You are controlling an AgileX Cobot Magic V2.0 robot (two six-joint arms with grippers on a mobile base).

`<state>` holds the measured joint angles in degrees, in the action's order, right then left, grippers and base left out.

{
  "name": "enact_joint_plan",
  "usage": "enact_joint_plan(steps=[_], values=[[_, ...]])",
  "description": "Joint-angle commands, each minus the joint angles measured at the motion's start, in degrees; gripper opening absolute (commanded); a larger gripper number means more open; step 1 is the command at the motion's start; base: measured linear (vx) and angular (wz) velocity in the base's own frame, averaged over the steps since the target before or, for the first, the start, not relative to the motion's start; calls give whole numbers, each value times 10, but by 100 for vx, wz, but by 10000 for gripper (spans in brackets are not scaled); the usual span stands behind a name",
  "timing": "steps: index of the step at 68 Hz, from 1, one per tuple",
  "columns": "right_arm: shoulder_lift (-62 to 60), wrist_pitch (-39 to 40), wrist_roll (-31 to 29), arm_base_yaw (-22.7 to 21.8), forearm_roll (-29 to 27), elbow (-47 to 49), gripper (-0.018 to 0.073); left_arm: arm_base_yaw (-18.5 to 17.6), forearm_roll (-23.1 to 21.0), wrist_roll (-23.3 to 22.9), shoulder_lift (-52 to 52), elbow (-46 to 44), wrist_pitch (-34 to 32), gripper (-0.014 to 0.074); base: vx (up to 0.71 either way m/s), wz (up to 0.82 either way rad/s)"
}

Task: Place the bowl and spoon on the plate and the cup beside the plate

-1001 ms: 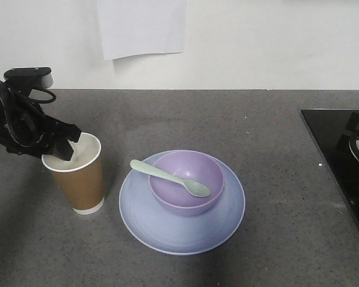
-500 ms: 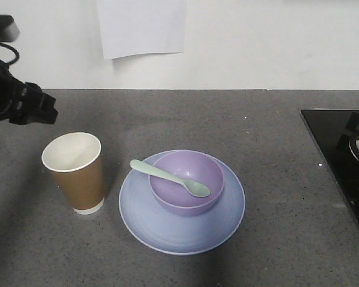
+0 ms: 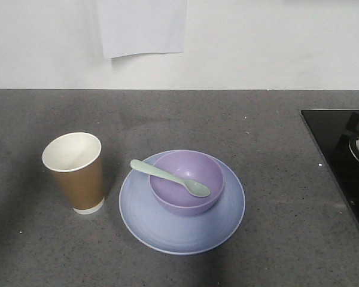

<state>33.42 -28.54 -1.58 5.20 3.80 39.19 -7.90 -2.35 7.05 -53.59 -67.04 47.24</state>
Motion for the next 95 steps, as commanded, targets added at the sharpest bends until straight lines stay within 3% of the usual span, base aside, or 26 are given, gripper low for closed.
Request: enact_joint_plan(steps=[1,11,24,40,51,95], values=[[17,45,-3,-3,6,16,-5,-1,2,-8,53,87,-105,-8,0,0],[53,60,-6,-3,10,15,-5,-1,1,-23,119,266,-210,-7,0,0],[79,135,-8,-3,27,-2,-5,-1,1,-62,176,400,-282,-7,0,0],[68,357,-8,-3,32,-170,-5,-1,1,-80,209,424,-291,-7,0,0],[60,502,-7,-1,32,-209,-5,-1,1,-80,211,424,-287,-7,0,0],[60,510,-6,-1,32,-209,-5,-1,1,-80,211,424,-285,-7,0,0]])
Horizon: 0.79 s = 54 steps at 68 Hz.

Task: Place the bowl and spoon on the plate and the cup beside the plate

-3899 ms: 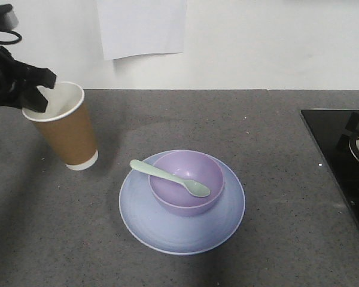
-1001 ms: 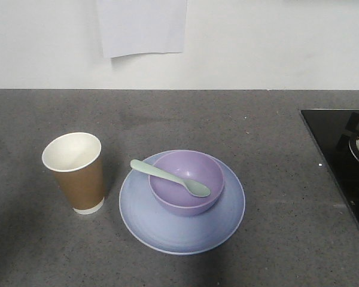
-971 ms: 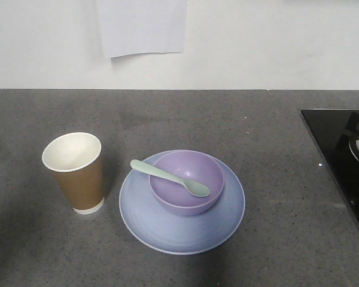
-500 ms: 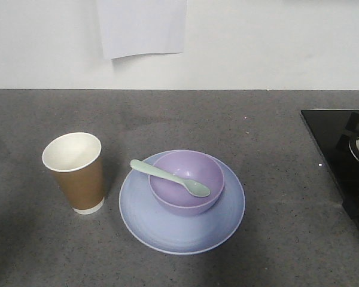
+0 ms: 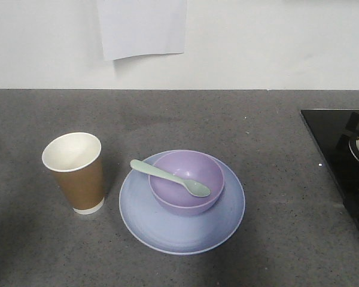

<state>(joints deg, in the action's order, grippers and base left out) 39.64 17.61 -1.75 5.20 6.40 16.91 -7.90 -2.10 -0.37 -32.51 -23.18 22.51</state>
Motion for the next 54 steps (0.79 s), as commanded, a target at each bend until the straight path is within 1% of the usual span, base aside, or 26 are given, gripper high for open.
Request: enact_joint_plan(steps=[1,25,33,38,42,46,50,54], values=[[-2,49,-4,-1,6,14,-5,-1,-1,-5,1,-15,-38,-7,0,0],[-2,49,-4,-1,6,14,-5,-2,-1,-6,1,-15,-38,-7,0,0],[-2,49,-4,-1,6,14,-5,-2,-8,-7,27,3,-48,-7,0,0],[-2,48,-4,-1,5,14,-5,-2,-3,4,60,35,-77,-7,0,0],[-2,49,-4,-1,6,14,-5,-2,1,29,95,65,-111,-7,0,0],[-2,49,-4,-1,5,14,-5,-2,1,44,129,96,-148,-7,0,0],[-2,48,-4,-1,5,14,-5,-2,-1,45,163,131,-183,-7,0,0],[-2,48,-4,-1,5,14,-5,-1,-1,41,199,161,-203,-7,0,0]])
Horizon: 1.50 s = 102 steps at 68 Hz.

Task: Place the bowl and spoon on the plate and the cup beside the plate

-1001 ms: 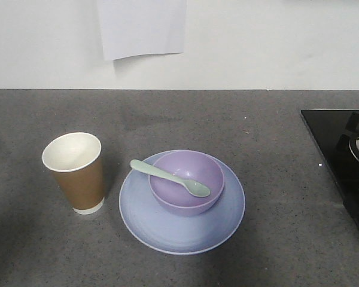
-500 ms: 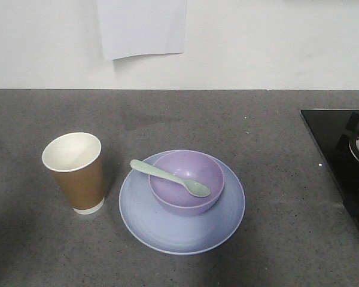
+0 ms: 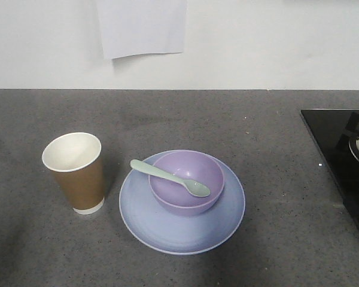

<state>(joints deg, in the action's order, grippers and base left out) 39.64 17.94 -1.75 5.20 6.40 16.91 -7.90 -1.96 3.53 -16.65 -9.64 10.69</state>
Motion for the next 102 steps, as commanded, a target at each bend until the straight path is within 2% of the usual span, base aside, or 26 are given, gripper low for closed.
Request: enact_joint_plan(steps=[1,14,21,49,65,102], values=[[-2,45,-4,-1,5,14,-5,0,-3,2,48,33,-86,-7,0,0],[-2,46,-4,-1,5,14,-5,0,-2,2,144,126,-85,-7,0,0],[-2,46,-4,-1,5,14,-5,0,3,3,185,127,-54,-7,0,0],[-2,44,-4,-1,5,14,-5,28,-8,-1,183,128,-63,-7,0,0],[-2,43,-4,-1,5,14,-5,28,-39,-6,183,128,-76,-7,0,0],[-2,43,-4,-1,5,14,-5,28,-38,-5,183,128,-73,-7,0,0]])
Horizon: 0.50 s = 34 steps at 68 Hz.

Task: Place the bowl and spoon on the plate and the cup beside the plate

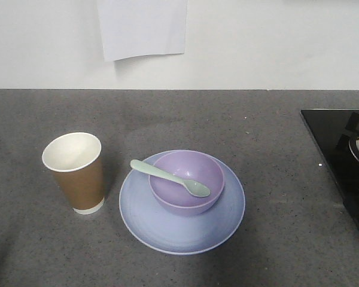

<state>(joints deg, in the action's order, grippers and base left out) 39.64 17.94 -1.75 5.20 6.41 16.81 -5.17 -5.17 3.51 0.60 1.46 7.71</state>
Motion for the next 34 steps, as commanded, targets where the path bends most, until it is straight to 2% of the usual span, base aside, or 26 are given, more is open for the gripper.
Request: enact_joint_plan(steps=[1,34], values=[[-2,43,-4,-1,5,15,-5,1,-6,-5,10,17,-44,-7,0,0],[-2,43,-4,-1,5,15,-5,1,-6,-5,10,17,-44,-7,0,0]])
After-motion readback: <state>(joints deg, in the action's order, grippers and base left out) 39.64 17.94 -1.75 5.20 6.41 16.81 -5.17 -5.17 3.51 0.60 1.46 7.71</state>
